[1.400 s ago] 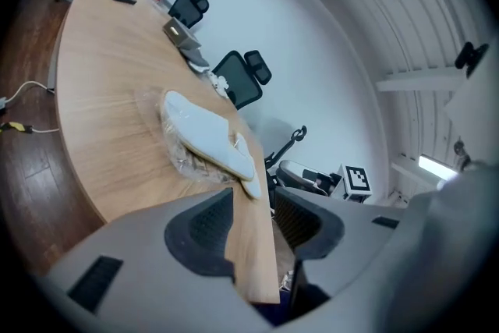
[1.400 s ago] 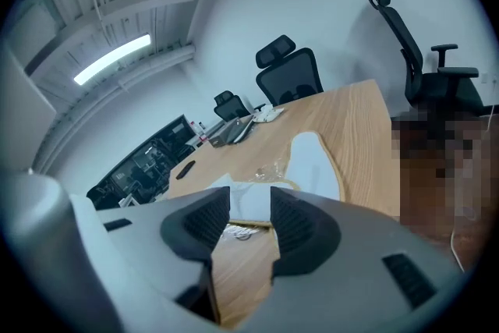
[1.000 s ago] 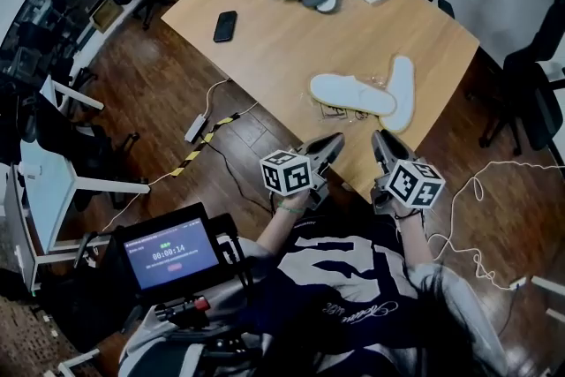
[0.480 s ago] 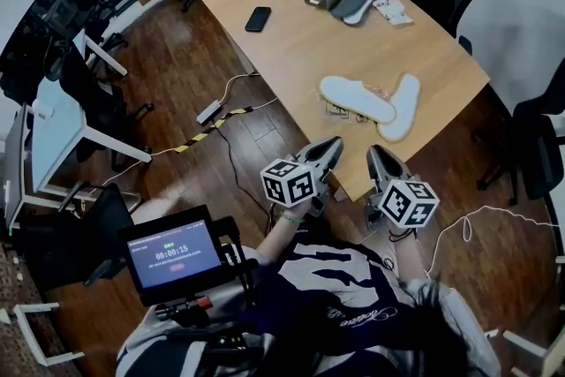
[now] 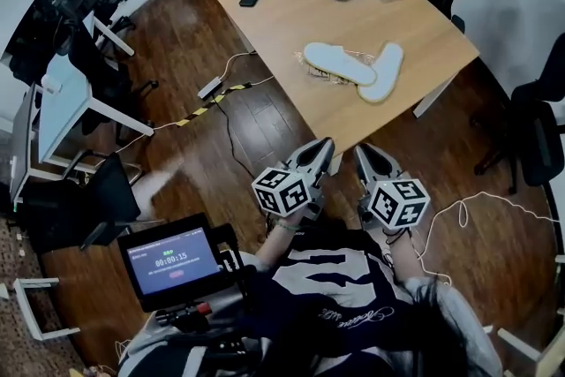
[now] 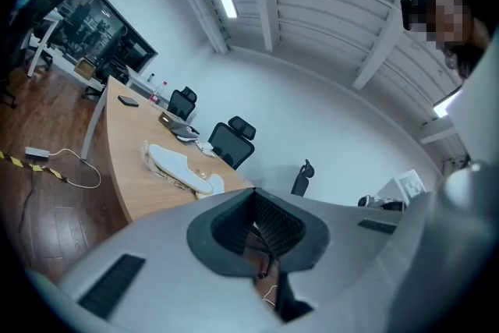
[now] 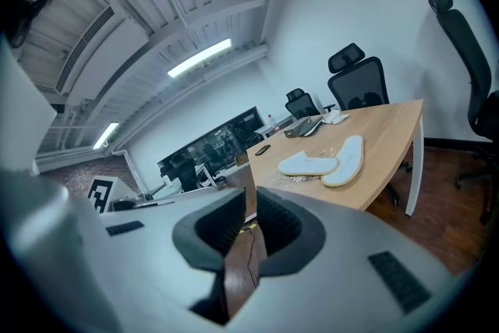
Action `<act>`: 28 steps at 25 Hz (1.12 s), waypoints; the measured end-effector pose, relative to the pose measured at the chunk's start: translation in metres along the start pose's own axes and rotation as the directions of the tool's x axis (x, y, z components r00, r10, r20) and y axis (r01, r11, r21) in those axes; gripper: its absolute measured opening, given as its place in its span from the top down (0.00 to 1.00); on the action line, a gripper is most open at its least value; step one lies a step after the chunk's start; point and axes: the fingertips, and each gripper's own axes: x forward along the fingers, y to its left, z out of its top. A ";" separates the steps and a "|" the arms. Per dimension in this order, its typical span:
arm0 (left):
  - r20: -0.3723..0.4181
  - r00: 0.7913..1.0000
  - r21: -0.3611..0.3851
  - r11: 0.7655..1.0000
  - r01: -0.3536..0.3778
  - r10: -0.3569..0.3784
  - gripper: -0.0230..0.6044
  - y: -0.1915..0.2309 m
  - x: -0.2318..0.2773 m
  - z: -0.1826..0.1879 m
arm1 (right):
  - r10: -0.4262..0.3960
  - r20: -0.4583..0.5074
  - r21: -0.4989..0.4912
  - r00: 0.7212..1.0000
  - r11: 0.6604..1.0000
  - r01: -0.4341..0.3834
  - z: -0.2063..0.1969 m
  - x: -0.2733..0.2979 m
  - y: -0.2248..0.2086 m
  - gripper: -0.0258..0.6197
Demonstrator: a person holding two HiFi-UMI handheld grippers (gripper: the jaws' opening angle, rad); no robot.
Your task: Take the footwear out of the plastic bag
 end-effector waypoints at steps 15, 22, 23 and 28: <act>0.005 0.999 0.100 0.994 -0.038 0.037 0.96 -0.019 -0.068 0.023 | 0.026 0.009 -0.011 1.000 1.000 -0.026 -0.008 -0.013 0.071 0.93; 0.018 0.998 0.092 0.994 -0.065 0.063 0.96 0.003 -0.084 0.019 | 0.033 -0.005 -0.001 0.999 0.999 -0.033 -0.026 -0.002 0.080 0.93; 0.020 0.998 0.090 0.994 -0.067 0.066 0.96 0.005 -0.086 0.019 | 0.035 -0.007 -0.002 0.999 0.999 -0.035 -0.027 -0.001 0.082 0.93; 0.024 0.997 0.085 0.994 -0.071 0.069 0.96 0.010 -0.088 0.018 | 0.035 -0.006 -0.011 0.999 0.999 -0.035 -0.030 0.001 0.086 0.93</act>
